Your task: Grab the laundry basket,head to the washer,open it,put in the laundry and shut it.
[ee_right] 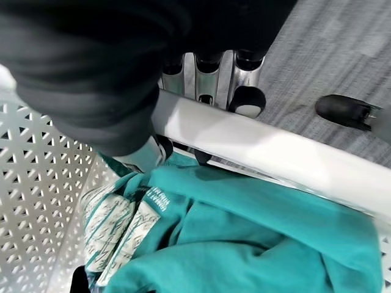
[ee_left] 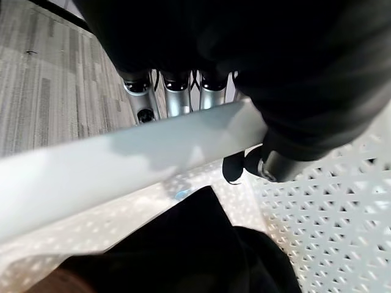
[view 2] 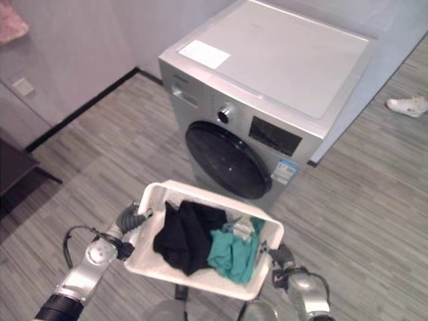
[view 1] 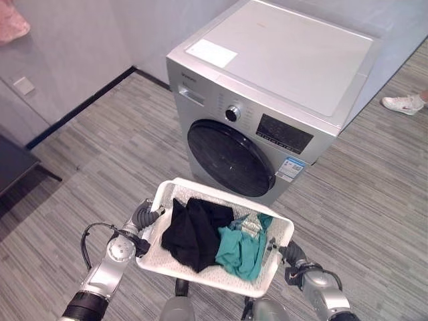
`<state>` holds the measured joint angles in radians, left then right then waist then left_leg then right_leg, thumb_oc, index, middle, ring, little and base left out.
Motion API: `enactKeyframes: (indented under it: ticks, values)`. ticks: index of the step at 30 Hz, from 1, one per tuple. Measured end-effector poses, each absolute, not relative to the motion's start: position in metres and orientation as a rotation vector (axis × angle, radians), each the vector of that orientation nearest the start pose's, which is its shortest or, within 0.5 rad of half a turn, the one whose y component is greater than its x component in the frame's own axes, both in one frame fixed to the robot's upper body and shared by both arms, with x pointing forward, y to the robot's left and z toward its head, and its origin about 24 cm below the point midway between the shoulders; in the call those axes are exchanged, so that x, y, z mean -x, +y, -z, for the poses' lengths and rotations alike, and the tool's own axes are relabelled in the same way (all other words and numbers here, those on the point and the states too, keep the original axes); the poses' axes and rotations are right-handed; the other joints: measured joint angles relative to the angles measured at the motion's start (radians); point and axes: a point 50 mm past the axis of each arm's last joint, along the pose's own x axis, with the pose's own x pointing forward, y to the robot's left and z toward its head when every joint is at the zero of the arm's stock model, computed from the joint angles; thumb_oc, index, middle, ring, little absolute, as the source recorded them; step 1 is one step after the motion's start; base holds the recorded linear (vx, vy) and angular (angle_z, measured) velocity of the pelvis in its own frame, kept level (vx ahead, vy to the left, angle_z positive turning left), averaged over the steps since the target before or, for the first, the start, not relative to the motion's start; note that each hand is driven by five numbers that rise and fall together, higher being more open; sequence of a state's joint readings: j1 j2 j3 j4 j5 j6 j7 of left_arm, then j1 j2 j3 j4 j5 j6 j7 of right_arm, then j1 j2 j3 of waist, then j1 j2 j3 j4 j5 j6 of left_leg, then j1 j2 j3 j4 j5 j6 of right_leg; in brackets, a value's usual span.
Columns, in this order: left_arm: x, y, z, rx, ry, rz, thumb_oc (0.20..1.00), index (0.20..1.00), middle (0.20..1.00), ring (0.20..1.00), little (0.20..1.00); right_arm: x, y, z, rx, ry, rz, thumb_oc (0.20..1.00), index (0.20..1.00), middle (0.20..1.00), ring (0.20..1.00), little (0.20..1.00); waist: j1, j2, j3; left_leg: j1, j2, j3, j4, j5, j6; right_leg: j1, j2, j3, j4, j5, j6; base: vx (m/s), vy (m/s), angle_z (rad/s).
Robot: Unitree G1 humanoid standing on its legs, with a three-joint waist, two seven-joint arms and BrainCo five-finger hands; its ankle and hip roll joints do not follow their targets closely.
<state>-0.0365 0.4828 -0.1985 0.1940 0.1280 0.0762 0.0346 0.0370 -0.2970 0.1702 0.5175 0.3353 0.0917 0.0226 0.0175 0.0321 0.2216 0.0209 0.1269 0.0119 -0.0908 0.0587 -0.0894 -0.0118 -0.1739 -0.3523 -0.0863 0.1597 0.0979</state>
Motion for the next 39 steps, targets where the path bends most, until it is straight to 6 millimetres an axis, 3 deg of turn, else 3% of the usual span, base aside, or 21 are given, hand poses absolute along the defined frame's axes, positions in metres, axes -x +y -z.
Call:
enactKeyframes:
  ticks: [8, 12, 16, 19, 24, 28, 31, 37, 39]
  values:
    - [-0.245, 0.232, -0.011, -0.62, 0.259, 0.043, 0.2, 0.2, 0.2, 0.2, 0.2, -0.204, -0.201, 0.065, 0.02, 0.583, -0.044, 0.2, 0.2, 0.2, 0.2, 0.2, 0.0, 0.033, -0.072, 0.013, -0.006, 0.0, -0.006, -0.005, 0.003, 0.023, -0.004, 0.031, -0.001, -0.019, 0.024, 0.0, 0.007, 0.03]
    - [-0.222, 0.232, -0.022, -0.601, 0.208, 0.042, 0.2, 0.2, 0.2, 0.2, 0.2, -0.181, -0.208, 0.044, 0.024, 0.513, -0.044, 0.2, 0.2, 0.2, 0.2, 0.2, 0.001, 0.024, -0.086, 0.002, 0.003, 0.009, -0.006, -0.004, 0.004, 0.009, -0.001, 0.045, -0.001, -0.019, 0.02, -0.04, 0.008, -0.04]
    - [-0.207, 0.235, -0.041, -0.61, 0.153, 0.048, 0.2, 0.2, 0.2, 0.2, 0.2, -0.171, -0.212, 0.023, 0.015, 0.44, -0.038, 0.2, 0.2, 0.2, 0.2, 0.2, 0.0, 0.001, -0.098, -0.008, 0.003, 0.012, -0.006, -0.002, 0.005, -0.003, 0.001, 0.045, -0.001, -0.018, 0.021, -0.02, 0.002, 0.0]
    - [-0.206, 0.238, -0.053, -0.629, 0.101, 0.049, 0.2, 0.2, 0.2, 0.2, 0.2, -0.168, -0.212, 0.014, 0.012, 0.414, -0.046, 0.2, 0.2, 0.2, 0.2, 0.2, 0.002, -0.01, -0.105, -0.006, 0.002, 0.015, -0.006, -0.002, 0.004, -0.001, -0.001, 0.046, -0.001, -0.015, 0.027, 0.0, 0.0, 0.0]
    - [-0.191, 0.243, -0.089, -0.691, -0.013, 0.07, 0.2, 0.2, 0.2, 0.2, 0.2, -0.162, -0.221, -0.024, 0.04, 0.293, -0.094, 0.2, 0.2, 0.2, 0.2, 0.2, 0.009, -0.018, -0.103, -0.006, -0.001, 0.015, -0.005, -0.002, 0.004, 0.001, -0.004, 0.042, -0.001, -0.016, 0.028, 0.0, 0.0, 0.0]
    - [-0.19, 0.242, -0.117, -0.753, -0.106, 0.127, 0.2, 0.2, 0.2, 0.2, 0.2, -0.164, -0.233, -0.052, 0.101, 0.227, -0.138, 0.2, 0.2, 0.2, 0.2, 0.2, 0.022, -0.025, -0.1, -0.003, -0.001, 0.011, -0.006, -0.003, 0.004, 0.008, -0.004, 0.04, -0.001, -0.019, 0.032, 0.0, 0.023, 0.04]
    - [-0.187, 0.244, -0.163, -0.896, -0.227, 0.199, 0.2, 0.2, 0.2, 0.2, 0.2, -0.164, -0.249, -0.093, 0.234, 0.158, -0.217, 0.2, 0.2, 0.2, 0.2, 0.2, 0.028, -0.047, -0.088, -0.004, 0.0, 0.006, -0.001, -0.002, 0.003, 0.009, -0.003, 0.038, -0.001, -0.02, 0.033, -0.01, 0.025, 0.02]
    - [-0.174, 0.246, -0.245, -1.139, -0.444, 0.225, 0.2, 0.2, 0.2, 0.2, 0.2, -0.156, -0.262, -0.142, 0.315, 0.06, -0.287, 0.2, 0.2, 0.2, 0.2, 0.2, 0.033, -0.092, -0.089, -0.007, -0.014, 0.028, 0.014, -0.006, 0.003, -0.001, -0.019, 0.056, 0.0, -0.013, 0.04, -0.01, 0.112, -0.08]
    - [-0.174, 0.245, -0.253, -1.147, -0.459, 0.235, 0.2, 0.2, 0.2, 0.2, 0.2, -0.16, -0.264, -0.146, 0.328, 0.056, -0.299, 0.2, 0.2, 0.2, 0.2, 0.2, 0.029, -0.098, -0.09, 0.002, -0.028, 0.051, 0.02, -0.016, 0.009, -0.007, -0.028, 0.08, 0.0, -0.005, 0.046, 0.0, 0.196, -0.3]
